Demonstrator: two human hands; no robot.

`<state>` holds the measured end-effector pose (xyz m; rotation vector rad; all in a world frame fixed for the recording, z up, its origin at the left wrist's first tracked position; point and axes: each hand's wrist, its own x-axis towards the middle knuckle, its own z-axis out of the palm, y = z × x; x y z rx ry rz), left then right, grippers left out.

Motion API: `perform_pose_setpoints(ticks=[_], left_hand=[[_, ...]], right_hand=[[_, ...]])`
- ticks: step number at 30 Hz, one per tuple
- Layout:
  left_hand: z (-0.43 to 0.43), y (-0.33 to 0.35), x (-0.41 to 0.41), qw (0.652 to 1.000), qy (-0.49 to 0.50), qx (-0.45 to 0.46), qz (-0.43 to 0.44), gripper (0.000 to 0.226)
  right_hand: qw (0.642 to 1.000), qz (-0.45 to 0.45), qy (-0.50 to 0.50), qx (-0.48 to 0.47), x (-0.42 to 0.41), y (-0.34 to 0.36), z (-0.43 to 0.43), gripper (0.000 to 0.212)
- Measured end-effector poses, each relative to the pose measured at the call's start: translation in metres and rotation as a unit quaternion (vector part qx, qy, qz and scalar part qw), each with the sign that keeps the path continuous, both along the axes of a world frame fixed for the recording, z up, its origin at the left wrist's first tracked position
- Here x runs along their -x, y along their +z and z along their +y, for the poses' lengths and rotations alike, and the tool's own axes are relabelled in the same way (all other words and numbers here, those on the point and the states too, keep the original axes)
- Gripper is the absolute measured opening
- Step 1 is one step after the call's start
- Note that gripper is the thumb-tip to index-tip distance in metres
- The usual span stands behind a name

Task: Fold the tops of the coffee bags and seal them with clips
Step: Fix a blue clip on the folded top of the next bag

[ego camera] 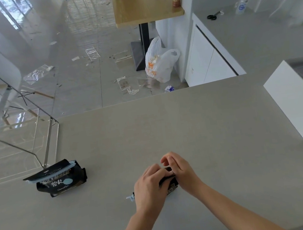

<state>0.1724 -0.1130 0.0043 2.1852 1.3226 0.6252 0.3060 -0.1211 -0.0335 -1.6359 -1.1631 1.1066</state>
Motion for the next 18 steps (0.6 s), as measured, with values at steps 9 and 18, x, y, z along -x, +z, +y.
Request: perform_pose_setpoints(ticks=[9, 18], left_hand=[[-0.006, -0.010, -0.003, 1.000, -0.007, -0.012, -0.018, 0.013], [0.011, 0.000, 0.033, 0.996, 0.006, 0.069, -0.060, 0.033]], right_hand=[[0.999, -0.021, -0.029, -0.022, -0.001, -0.005, -0.004, 0.033], [0.994, 0.070, -0.079, 0.016, -0.003, 0.012, 0.012, 0.028]])
